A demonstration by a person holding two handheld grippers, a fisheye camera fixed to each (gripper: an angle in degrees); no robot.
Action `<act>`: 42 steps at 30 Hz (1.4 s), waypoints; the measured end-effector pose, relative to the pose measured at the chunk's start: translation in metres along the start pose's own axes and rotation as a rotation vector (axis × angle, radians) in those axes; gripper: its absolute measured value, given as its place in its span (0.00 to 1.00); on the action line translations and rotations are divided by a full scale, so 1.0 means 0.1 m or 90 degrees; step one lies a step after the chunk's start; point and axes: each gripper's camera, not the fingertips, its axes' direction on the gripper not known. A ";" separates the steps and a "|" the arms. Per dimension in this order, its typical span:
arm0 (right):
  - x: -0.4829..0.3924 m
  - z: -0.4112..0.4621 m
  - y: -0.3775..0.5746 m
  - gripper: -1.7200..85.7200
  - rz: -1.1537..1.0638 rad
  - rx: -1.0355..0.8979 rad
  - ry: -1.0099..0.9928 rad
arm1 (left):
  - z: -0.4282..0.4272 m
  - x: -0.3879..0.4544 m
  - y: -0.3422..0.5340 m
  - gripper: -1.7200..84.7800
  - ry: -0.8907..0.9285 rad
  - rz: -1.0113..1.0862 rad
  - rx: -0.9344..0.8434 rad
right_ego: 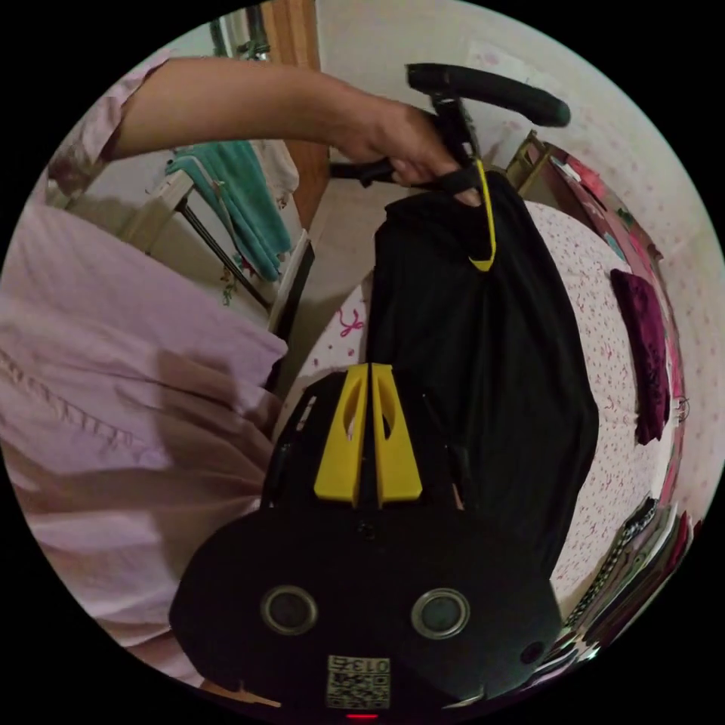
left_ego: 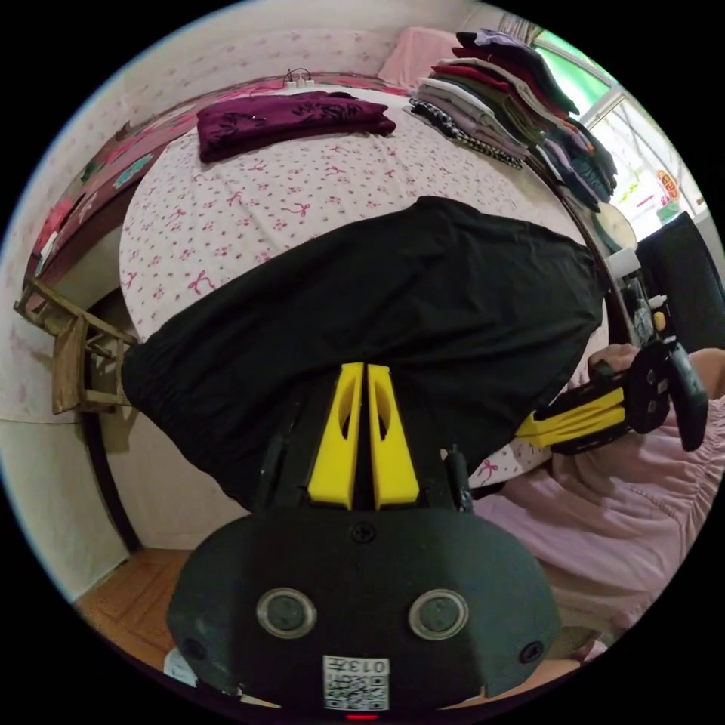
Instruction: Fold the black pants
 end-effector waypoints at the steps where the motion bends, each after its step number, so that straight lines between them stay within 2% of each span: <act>1: -0.02 0.00 0.04 0.03 -0.004 0.002 0.006 | 0.03 -0.01 -0.07 0.02 0.018 -0.003 0.001; 9: -0.06 -0.21 0.49 0.02 -0.067 0.009 -0.016 | -0.03 0.12 -0.30 0.02 0.041 0.007 0.024; 14: 0.73 -0.55 1.24 0.02 0.137 0.051 0.015 | -0.11 0.23 -0.51 0.02 0.048 -0.004 0.082; 18: 1.60 -0.61 1.87 0.02 0.329 0.053 0.015 | 0.18 0.44 -0.93 0.02 0.008 0.010 0.047; 22: 2.17 -0.64 2.31 0.02 0.430 0.081 0.011 | 0.44 0.57 -1.27 0.02 -0.047 0.008 0.015; 30: 2.88 -0.61 3.28 0.02 0.529 0.061 -0.003 | 0.70 0.63 -1.69 0.02 -0.030 -0.024 0.002; 35: 2.73 -1.08 3.94 0.02 0.531 0.146 -0.001 | 0.67 1.03 -1.81 0.02 -0.037 0.016 0.061; 40: 2.15 -1.21 4.53 0.02 0.489 0.069 -0.003 | 0.94 1.86 -2.03 0.02 0.040 0.126 0.098; 42: 1.86 -1.28 4.94 0.02 0.531 0.047 0.018 | 1.11 2.17 -2.13 0.02 0.049 0.168 0.090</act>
